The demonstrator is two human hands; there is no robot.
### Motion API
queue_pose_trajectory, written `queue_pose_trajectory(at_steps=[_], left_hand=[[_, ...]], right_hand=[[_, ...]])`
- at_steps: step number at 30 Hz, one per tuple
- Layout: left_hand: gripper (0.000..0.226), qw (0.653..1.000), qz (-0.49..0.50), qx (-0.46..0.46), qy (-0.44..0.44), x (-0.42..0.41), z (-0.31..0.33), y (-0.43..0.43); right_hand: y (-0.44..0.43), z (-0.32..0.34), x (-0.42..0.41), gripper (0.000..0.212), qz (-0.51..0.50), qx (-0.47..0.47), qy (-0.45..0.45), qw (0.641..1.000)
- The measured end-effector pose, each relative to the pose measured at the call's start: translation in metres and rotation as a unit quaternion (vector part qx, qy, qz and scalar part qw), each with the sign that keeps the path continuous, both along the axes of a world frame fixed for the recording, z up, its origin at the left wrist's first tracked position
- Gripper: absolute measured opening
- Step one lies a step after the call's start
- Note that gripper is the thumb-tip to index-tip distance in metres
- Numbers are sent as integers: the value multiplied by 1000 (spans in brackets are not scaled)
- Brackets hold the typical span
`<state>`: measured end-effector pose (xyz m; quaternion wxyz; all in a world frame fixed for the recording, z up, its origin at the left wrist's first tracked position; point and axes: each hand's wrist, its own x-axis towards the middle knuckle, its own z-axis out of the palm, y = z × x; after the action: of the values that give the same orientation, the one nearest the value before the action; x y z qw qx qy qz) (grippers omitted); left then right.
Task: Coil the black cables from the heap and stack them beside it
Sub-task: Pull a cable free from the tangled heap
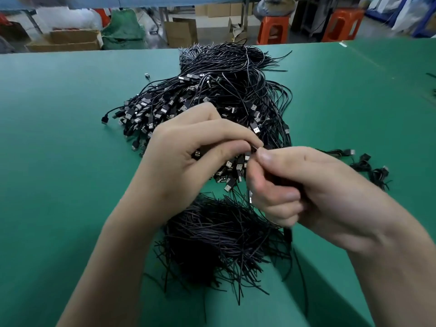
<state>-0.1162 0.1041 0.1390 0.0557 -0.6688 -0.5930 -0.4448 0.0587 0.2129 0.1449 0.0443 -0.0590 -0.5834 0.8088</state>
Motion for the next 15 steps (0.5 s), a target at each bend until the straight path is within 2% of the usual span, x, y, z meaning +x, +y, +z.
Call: queue_pose_trajectory(at_steps=[4, 7, 9, 10, 12, 15], left_hand=[[18, 999, -27, -19, -36, 5, -4, 2], [32, 986, -67, -123, -85, 26, -11, 11], [21, 975, -78, -198, -68, 40, -19, 17], [25, 971, -77, -219, -55, 45, -20, 18], [34, 972, -76, -213, -61, 49, -16, 17], [32, 987, -60, -148, -29, 53, -1, 12]], right_hand=[[-1, 6, -1, 35, 63, -153, 57, 985], [0, 17, 5, 37, -23, -193, 153, 969], [4, 26, 11, 40, -131, -154, 212, 956], [7, 30, 14, 46, -182, -122, 233, 948], [13, 32, 17, 56, -273, -44, 255, 927], [14, 21, 13, 48, -388, 126, 242, 881]])
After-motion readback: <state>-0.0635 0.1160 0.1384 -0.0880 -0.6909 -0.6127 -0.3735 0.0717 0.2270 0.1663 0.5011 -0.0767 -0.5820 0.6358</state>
